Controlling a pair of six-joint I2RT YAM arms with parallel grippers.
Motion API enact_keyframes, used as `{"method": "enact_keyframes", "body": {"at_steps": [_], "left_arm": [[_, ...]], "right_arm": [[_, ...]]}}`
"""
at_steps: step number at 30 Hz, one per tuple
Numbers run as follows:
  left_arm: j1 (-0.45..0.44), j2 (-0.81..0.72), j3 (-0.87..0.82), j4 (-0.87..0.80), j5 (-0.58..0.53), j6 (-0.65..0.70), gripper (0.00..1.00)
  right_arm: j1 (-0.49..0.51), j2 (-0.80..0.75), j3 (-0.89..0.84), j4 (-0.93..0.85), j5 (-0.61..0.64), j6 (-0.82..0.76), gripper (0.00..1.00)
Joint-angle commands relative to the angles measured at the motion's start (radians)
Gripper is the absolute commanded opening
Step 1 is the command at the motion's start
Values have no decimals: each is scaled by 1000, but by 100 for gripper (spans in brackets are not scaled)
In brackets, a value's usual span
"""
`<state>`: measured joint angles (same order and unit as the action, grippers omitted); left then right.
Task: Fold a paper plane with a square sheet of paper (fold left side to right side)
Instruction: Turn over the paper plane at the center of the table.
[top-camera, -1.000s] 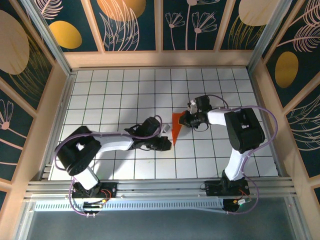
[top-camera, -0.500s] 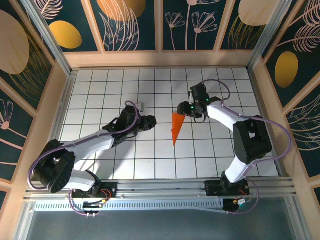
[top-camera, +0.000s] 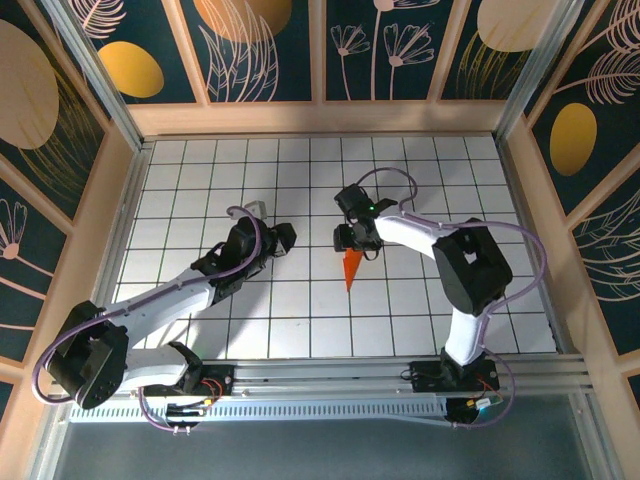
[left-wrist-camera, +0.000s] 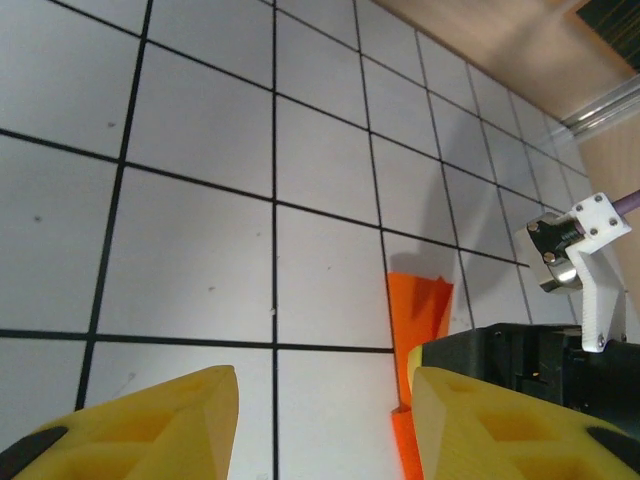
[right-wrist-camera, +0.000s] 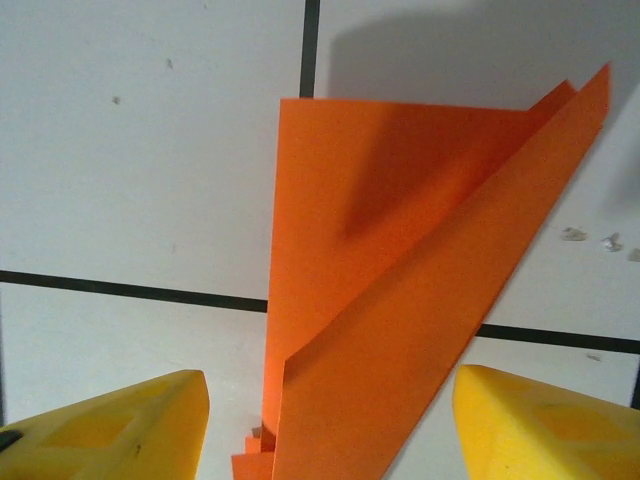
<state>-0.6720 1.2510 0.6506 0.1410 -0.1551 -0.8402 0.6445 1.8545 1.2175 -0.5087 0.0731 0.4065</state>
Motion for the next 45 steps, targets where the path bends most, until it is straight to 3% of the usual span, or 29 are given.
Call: {"method": "enact_keyframes", "body": {"at_steps": [1, 5, 14, 19, 22, 31, 40, 45], "left_arm": [[5, -15, 3, -39, -33, -9, 49], [6, -14, 13, -55, -37, -1, 49], [6, -41, 28, -84, -77, 16, 51], [5, -78, 23, -75, -114, 18, 58], [6, -107, 20, -81, -151, 27, 64], [5, -260, -39, -99, -302, 70, 86], [5, -380, -78, -106, -391, 110, 94], [5, -403, -77, -116, -394, 125, 95]], "right_arm": [[15, 27, 37, -47, 69, 21, 62], [18, 11, 24, -47, 84, 28, 49], [21, -70, 14, -83, 129, 31, 1], [15, -167, -2, -78, 137, 27, 0], [-13, -246, -40, -18, 74, 11, 0], [-210, -470, -266, 388, -485, 34, 0], [-239, -422, -466, 913, -789, 282, 0], [-231, -327, -523, 1120, -804, 396, 0]]}}
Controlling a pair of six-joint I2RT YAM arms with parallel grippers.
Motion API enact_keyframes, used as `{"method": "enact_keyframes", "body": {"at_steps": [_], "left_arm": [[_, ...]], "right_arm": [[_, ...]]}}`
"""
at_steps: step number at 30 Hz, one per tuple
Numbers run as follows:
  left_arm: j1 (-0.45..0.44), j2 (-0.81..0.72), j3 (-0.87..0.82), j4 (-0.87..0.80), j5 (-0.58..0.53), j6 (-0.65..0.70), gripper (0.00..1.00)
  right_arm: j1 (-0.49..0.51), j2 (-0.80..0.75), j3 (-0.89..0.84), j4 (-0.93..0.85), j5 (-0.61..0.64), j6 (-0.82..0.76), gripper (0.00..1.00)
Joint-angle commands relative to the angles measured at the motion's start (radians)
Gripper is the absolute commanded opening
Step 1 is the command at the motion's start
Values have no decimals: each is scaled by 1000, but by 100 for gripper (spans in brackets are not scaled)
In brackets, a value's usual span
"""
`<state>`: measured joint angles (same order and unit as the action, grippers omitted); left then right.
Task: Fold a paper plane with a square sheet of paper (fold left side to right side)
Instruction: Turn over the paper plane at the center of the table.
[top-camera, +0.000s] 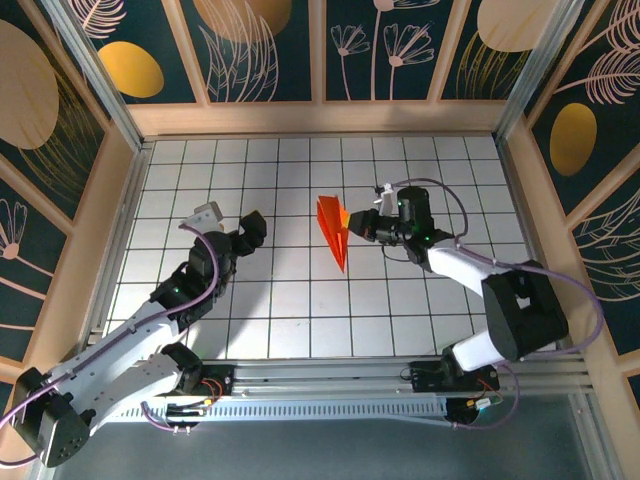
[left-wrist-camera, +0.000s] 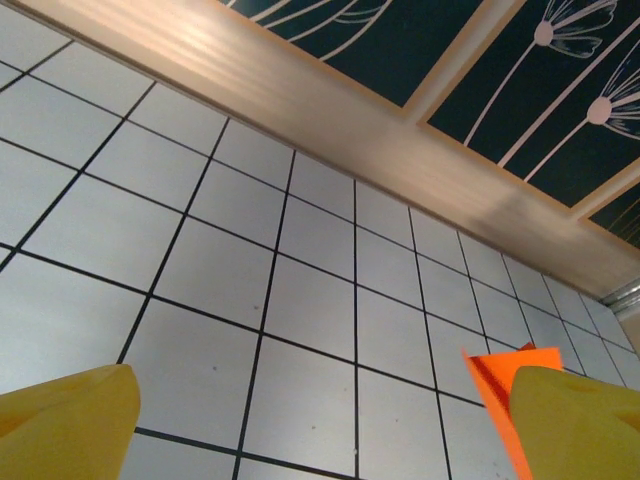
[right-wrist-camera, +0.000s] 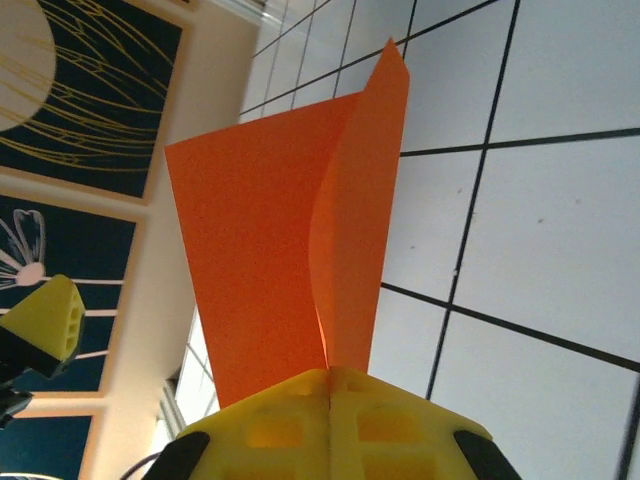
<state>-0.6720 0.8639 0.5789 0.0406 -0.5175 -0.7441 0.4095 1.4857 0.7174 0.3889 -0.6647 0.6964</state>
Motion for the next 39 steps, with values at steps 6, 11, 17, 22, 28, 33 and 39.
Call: {"method": "enact_keyframes", "body": {"at_steps": [6, 11, 17, 22, 28, 33, 39], "left_arm": [[5, -9, -11, -22, -18, 17, 95], [6, -1, -11, -25, -16, 18, 96], [5, 6, -10, -28, -18, 26, 97], [6, 9, -14, -28, -13, 22, 97], [5, 19, -17, -22, -6, 9, 97], [5, 29, -18, -20, -6, 4, 97], [5, 47, -16, -13, 0, 2, 97]], "right_arm": [[25, 170, -37, 340, -47, 149, 0], [45, 275, -51, 450, -27, 194, 0], [66, 359, -52, 493, 11, 204, 0], [71, 392, -58, 494, 26, 197, 0], [73, 402, -69, 462, 62, 163, 0], [76, 418, -75, 466, 63, 159, 0], [78, 419, -70, 438, 76, 138, 0]]}}
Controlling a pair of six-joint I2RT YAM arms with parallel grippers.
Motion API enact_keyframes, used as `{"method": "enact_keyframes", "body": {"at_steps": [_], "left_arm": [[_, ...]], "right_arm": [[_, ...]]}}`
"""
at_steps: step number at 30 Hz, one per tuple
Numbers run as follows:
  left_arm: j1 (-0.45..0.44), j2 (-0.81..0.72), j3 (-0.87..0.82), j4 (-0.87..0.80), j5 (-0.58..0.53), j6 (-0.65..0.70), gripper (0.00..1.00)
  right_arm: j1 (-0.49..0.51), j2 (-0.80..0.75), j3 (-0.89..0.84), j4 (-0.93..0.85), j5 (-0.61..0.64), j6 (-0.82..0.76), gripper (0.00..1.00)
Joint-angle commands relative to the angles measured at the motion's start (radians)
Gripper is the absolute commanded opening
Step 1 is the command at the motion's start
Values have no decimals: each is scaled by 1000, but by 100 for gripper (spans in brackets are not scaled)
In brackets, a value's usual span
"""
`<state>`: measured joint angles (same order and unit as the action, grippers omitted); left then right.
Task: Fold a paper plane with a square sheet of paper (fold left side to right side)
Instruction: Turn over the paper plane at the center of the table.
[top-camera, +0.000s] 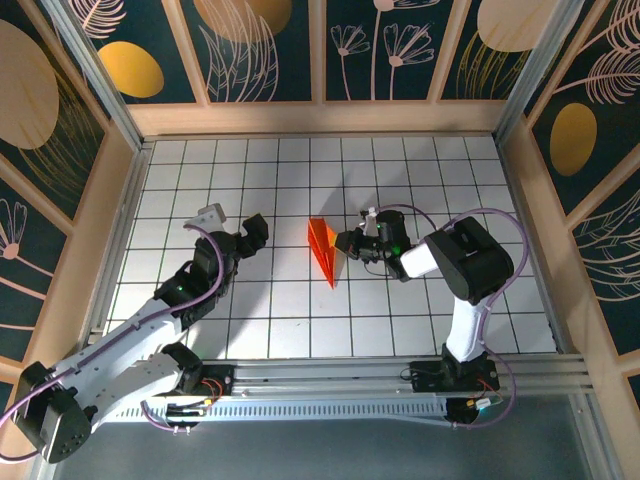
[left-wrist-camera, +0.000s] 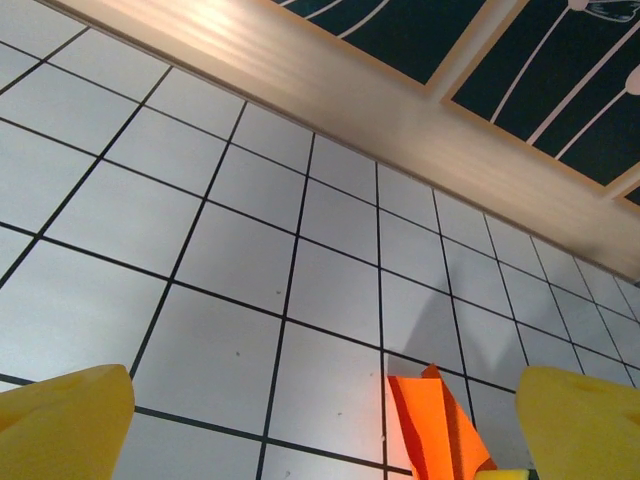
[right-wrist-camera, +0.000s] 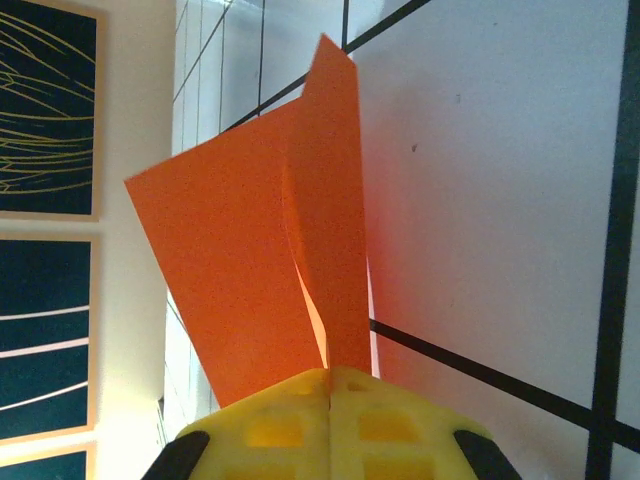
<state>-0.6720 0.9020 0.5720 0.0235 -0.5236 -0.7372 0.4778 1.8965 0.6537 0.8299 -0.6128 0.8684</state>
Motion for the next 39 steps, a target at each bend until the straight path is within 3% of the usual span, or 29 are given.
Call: {"method": "enact_keyframes", "body": {"at_steps": [1, 24, 32, 39], "left_arm": [[5, 11, -9, 4, 6, -6, 97], [5, -11, -26, -8, 6, -13, 98], [5, -2, -31, -9, -1, -14, 98], [5, 0, -29, -10, -4, -9, 98]], "right_arm": [[10, 8, -6, -5, 25, -36, 0], [11, -45, -12, -93, 66, -78, 26], [10, -118, 7, -227, 122, -144, 37], [11, -230, 47, -456, 205, -242, 48]]}}
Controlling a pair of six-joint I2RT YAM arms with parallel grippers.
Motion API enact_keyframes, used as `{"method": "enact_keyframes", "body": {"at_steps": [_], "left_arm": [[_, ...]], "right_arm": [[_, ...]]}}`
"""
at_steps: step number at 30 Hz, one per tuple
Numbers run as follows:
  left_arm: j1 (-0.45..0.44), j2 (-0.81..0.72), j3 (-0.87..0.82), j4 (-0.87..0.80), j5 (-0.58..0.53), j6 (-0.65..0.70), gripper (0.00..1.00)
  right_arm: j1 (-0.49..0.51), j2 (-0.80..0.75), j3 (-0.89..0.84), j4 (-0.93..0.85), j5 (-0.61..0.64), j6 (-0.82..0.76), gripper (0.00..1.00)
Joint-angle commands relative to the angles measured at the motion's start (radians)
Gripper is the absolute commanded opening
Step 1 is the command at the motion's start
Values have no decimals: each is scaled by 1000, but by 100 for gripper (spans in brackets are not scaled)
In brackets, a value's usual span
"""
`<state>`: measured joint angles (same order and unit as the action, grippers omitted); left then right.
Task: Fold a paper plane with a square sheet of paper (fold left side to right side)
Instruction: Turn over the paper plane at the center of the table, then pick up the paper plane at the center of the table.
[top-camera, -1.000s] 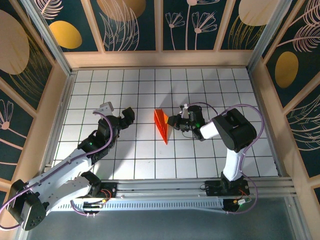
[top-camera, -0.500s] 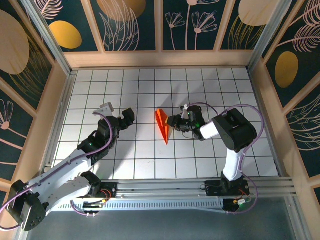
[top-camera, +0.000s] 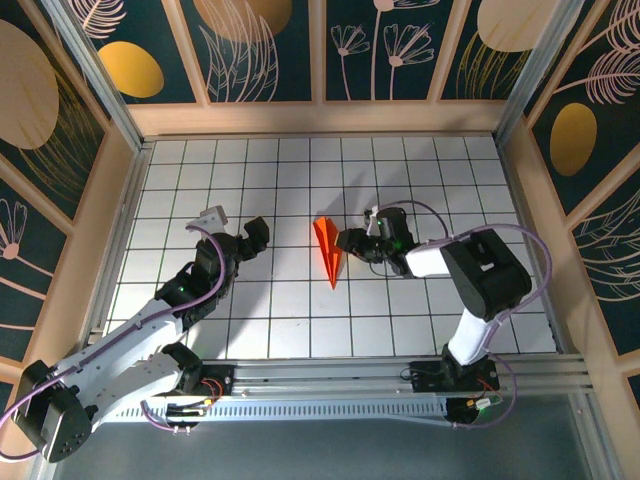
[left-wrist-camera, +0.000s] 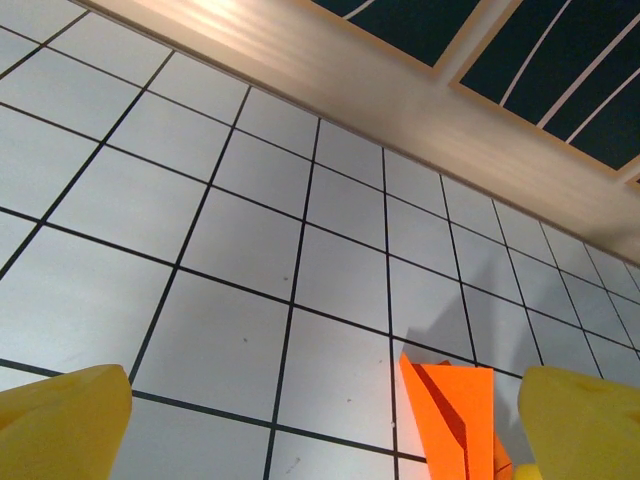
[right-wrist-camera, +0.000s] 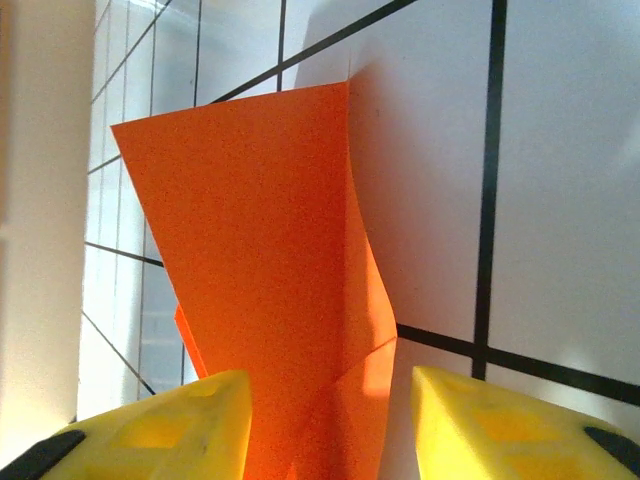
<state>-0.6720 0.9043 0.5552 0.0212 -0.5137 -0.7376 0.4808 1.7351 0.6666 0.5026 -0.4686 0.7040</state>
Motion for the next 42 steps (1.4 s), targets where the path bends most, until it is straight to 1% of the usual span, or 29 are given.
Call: {"method": "enact_keyframes", "body": {"at_steps": [1, 5, 10, 14, 19, 28, 37, 42], "left_arm": [[5, -2, -11, -10, -16, -8, 99], [6, -6, -9, -10, -23, -9, 98], [5, -13, -12, -6, -28, -7, 98], [6, -18, -15, -5, -27, -4, 99], [5, -21, -17, -4, -26, -1, 99], [5, -19, -16, -4, -23, 2, 99], [5, -15, -14, -4, -22, 4, 98], [5, -13, -14, -4, -20, 3, 99]], "right_arm": [[9, -92, 48, -187, 80, -104, 49], [11, -174, 116, -397, 93, -210, 52], [34, -195, 246, -682, 118, -312, 53], [60, -183, 306, -789, 140, -315, 54], [121, -143, 335, -796, 162, -272, 56], [163, -47, 371, -800, 197, -252, 54], [184, 7, 387, -779, 197, -242, 49], [191, 38, 403, -782, 207, -243, 44]]}}
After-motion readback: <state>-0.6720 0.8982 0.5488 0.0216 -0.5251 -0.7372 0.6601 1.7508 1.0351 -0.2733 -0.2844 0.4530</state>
